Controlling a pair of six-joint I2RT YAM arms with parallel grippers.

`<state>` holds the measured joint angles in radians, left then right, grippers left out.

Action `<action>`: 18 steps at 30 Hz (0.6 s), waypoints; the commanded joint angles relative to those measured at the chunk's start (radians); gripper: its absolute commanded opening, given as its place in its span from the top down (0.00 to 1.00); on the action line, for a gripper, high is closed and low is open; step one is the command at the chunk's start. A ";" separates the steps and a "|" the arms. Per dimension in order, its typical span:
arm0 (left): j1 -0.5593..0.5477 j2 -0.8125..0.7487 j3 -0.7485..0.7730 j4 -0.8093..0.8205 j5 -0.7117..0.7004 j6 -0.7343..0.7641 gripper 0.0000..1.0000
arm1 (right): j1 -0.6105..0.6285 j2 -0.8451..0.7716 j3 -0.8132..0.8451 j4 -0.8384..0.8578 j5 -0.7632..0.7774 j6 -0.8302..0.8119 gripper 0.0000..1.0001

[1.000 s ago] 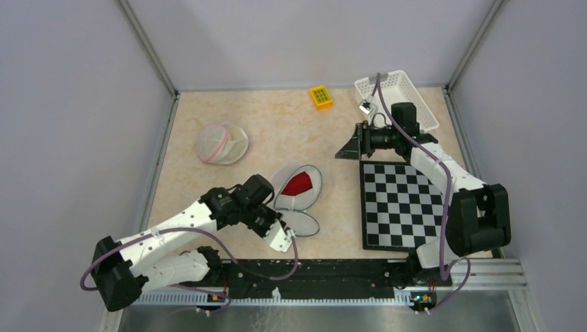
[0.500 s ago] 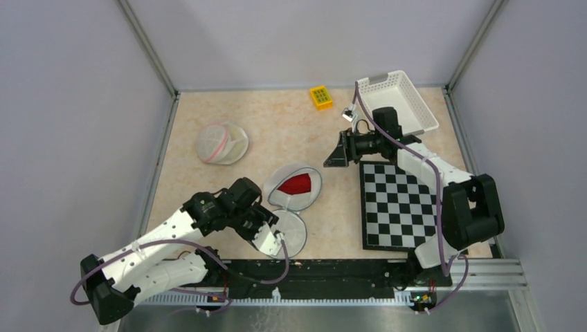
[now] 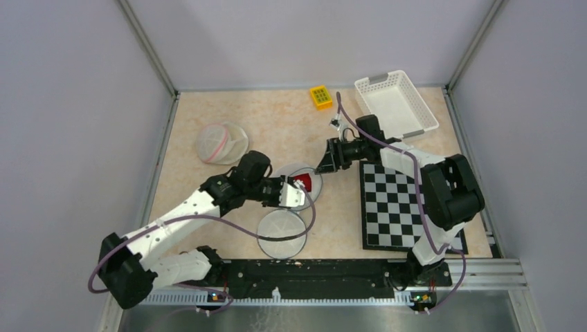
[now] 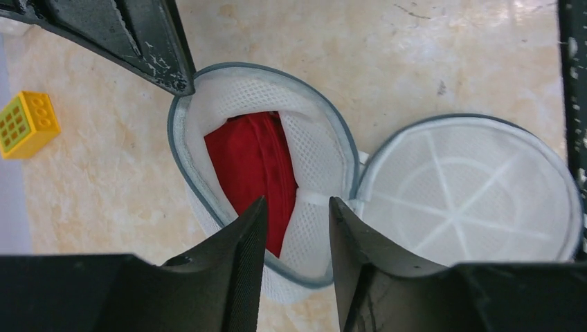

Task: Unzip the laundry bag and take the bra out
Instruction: Open the laundry bag at the center of the board.

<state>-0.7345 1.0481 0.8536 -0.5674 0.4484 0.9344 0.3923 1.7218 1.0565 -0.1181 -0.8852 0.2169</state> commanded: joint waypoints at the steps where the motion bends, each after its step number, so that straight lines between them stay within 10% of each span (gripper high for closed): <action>1: -0.005 0.127 -0.011 0.259 -0.024 -0.085 0.58 | 0.022 0.031 0.052 0.074 -0.005 0.037 0.36; 18: -0.052 0.439 -0.030 0.472 -0.183 0.058 0.49 | 0.047 0.101 0.058 0.087 0.007 0.052 0.44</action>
<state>-0.7750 1.4555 0.8391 -0.1844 0.3130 0.9565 0.4232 1.8030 1.0683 -0.0666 -0.8814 0.2691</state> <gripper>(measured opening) 0.492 0.570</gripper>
